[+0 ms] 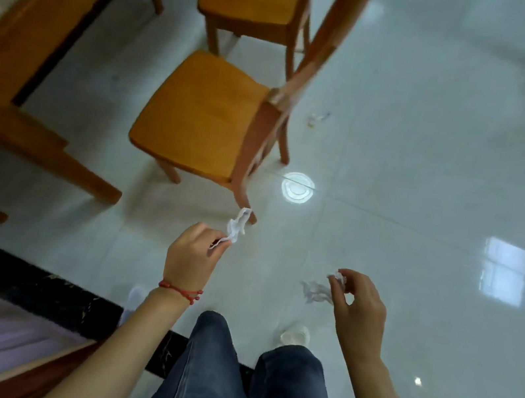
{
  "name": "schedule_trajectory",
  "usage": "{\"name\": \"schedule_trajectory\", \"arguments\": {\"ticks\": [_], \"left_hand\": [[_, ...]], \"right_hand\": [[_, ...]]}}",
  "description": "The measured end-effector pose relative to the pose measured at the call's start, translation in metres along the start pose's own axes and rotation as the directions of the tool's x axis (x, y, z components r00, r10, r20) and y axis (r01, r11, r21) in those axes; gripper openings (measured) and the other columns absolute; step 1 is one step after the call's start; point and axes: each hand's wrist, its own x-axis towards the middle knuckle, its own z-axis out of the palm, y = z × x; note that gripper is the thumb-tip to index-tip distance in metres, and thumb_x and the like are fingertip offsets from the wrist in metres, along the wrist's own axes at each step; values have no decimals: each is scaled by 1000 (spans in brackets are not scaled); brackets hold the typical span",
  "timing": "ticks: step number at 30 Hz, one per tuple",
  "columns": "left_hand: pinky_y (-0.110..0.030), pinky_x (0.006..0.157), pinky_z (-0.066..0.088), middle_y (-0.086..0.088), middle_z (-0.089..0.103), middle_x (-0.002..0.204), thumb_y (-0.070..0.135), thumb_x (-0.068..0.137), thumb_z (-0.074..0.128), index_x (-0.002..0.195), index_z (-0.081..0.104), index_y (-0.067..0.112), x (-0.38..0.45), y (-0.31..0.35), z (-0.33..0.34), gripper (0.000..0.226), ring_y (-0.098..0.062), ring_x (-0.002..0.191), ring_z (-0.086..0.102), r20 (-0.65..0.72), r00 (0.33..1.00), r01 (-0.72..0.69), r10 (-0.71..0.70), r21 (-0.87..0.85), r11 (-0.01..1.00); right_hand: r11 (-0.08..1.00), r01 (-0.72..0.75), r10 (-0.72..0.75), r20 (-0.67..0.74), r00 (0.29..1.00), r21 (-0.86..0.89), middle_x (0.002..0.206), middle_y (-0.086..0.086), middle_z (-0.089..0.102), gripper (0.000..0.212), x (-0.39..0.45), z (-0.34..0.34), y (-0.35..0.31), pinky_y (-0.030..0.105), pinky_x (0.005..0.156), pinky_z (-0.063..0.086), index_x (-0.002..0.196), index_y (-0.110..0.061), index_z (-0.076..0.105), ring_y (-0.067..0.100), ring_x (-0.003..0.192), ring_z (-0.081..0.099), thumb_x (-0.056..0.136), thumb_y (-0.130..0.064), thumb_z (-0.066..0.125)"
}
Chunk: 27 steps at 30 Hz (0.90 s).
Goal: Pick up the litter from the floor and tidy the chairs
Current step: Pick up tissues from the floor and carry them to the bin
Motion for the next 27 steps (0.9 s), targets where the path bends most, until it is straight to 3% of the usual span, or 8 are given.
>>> {"name": "schedule_trajectory", "arguments": {"ticks": [8, 15, 18, 21, 27], "left_hand": [[-25, 47, 49, -15, 63, 59, 1, 56, 85, 65, 67, -1, 45, 124, 65, 20, -28, 47, 59, 113, 932, -344, 344, -24, 939], [-26, 45, 47, -14, 60, 56, 0, 60, 82, 64, 65, -2, 99, 214, 118, 18, -27, 47, 58, 198, 816, -524, 543, -145, 839], [-26, 48, 43, -14, 59, 56, -1, 60, 83, 63, 64, -1, 129, 249, 146, 19, -26, 47, 57, 224, 748, -595, 624, -191, 781], [-26, 44, 48, -13, 59, 56, -1, 59, 83, 63, 64, -1, 162, 285, 175, 19, -26, 47, 56, 263, 667, -646, 697, -263, 717], [-16, 49, 37, -10, 60, 55, 1, 57, 85, 61, 66, 1, 218, 361, 226, 19, -23, 46, 56, 323, 438, -757, 839, -371, 538]], "right_hand": [[977, -211, 198, -272, 942, -18, 73, 11, 65, 10, -6, -115, 100, 31, 60, 46, 86, 0, 65, 22, 64, 59, 78, -4, 70], [905, -425, 394, -441, 807, 32, 75, 10, 65, 11, -9, -166, 153, 32, 60, 46, 88, -1, 64, 23, 67, 60, 80, -7, 69], [868, -495, 446, -510, 735, 47, 74, 10, 64, 10, -4, -179, 168, 29, 59, 43, 85, -1, 64, 23, 64, 59, 79, -5, 70], [811, -579, 515, -569, 641, 81, 73, 7, 63, 8, 9, -188, 180, 30, 59, 44, 85, -3, 64, 22, 66, 59, 79, -5, 69], [659, -689, 681, -629, 375, 302, 77, -6, 58, 5, 38, -205, 197, 28, 66, 43, 90, -12, 63, 16, 74, 57, 85, -14, 64]]}}
